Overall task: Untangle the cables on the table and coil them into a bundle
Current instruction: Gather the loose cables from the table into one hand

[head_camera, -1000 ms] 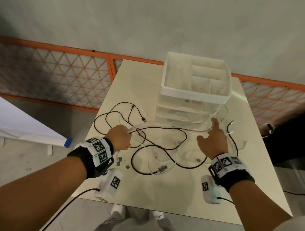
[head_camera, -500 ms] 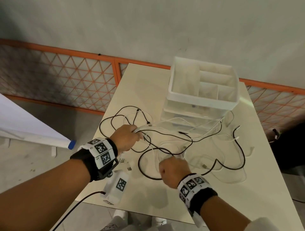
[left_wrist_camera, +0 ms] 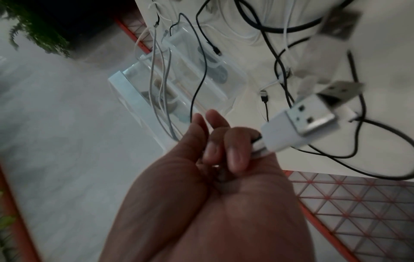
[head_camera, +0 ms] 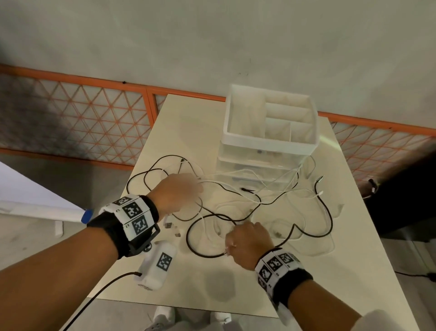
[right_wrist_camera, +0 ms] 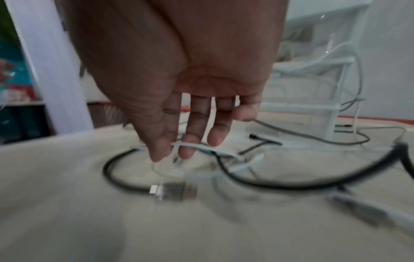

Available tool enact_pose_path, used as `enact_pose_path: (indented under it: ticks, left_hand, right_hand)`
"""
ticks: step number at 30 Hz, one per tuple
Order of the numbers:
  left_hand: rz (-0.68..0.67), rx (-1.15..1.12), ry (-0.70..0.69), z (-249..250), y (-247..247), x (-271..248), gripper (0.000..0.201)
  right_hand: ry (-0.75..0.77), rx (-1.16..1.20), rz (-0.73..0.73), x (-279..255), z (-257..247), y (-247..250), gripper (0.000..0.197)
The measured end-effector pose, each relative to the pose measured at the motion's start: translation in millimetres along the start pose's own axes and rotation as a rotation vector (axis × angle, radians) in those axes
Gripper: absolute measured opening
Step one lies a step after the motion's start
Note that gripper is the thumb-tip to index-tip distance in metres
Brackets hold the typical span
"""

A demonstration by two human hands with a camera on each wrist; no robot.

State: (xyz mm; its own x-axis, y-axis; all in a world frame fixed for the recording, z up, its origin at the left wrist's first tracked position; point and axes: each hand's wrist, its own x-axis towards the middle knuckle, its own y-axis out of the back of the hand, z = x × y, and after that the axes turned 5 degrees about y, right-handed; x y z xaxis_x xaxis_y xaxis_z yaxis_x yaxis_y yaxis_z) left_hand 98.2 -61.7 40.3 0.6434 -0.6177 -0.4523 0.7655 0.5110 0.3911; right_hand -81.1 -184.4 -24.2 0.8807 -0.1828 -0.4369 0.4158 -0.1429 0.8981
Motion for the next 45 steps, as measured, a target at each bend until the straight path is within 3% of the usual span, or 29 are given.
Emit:
enact_pose_path:
  ticks: [7,10,12,16,18,20,21,23,25,27,30,34,38,45]
  left_hand:
    - [-0.181,-0.194,-0.180,26.2,-15.7,-7.0,0.020]
    - [-0.188,-0.150,-0.167,29.5,-15.2,-1.6,0.020]
    - [-0.152,0.024,-0.146,27.7,-7.7,3.8,0.021]
    - [-0.072,0.287,-0.096,16.4,14.1,5.6,0.021]
    - [-0.045,0.261,-0.099,17.8,19.2,3.4,0.020]
    - [-0.022,0.098,-0.073,27.8,20.1,1.9,0.019]
    - [-0.031,0.016,-0.061,36.2,19.1,1.2,0.018]
    - [-0.085,-0.068,-0.045,54.1,12.8,-2.7,0.020]
    - [-0.156,-0.110,-0.053,71.2,1.8,-7.8,0.024]
    - [-0.223,-0.188,-0.067,85.6,-8.7,-11.7,0.019]
    - [-0.278,-0.305,-0.077,97.3,-13.6,-14.9,0.016]
    - [-0.150,-0.143,-0.118,85.6,-3.2,-12.1,0.020]
    - [-0.014,-0.087,-0.146,64.8,-2.1,-6.3,0.025]
    - [-0.182,-0.459,-0.011,48.8,-2.7,-6.4,0.023]
  right_hand:
    - [-0.037,0.728,0.771,-20.7,37.0,106.9,0.009]
    - [-0.155,0.933,0.872,-30.3,62.6,131.0,0.007]
    - [-0.216,0.958,0.956,-36.7,84.4,129.7,0.009]
    - [-0.587,1.068,1.199,-49.0,134.1,115.3,0.009]
    - [-0.713,1.049,1.075,-49.5,153.0,98.7,0.018]
    - [-0.682,0.883,0.806,-46.3,149.7,85.2,0.041]
    - [-0.623,0.812,0.763,-43.5,139.8,85.3,0.048]
    - [-0.387,0.756,0.845,-40.4,105.8,92.9,0.049]
    - [-0.058,0.701,0.953,-37.3,62.7,108.8,0.042]
    - [0.093,0.527,0.975,-29.8,33.1,118.4,0.031]
    - [0.009,0.436,0.990,-19.7,26.5,130.6,0.008]
    - [-0.146,0.630,1.129,-24.2,58.8,148.3,0.024]
    - [-0.282,0.767,1.115,-31.6,88.1,160.1,0.027]
    - [-0.533,0.986,1.121,-21.9,116.8,141.7,0.040]
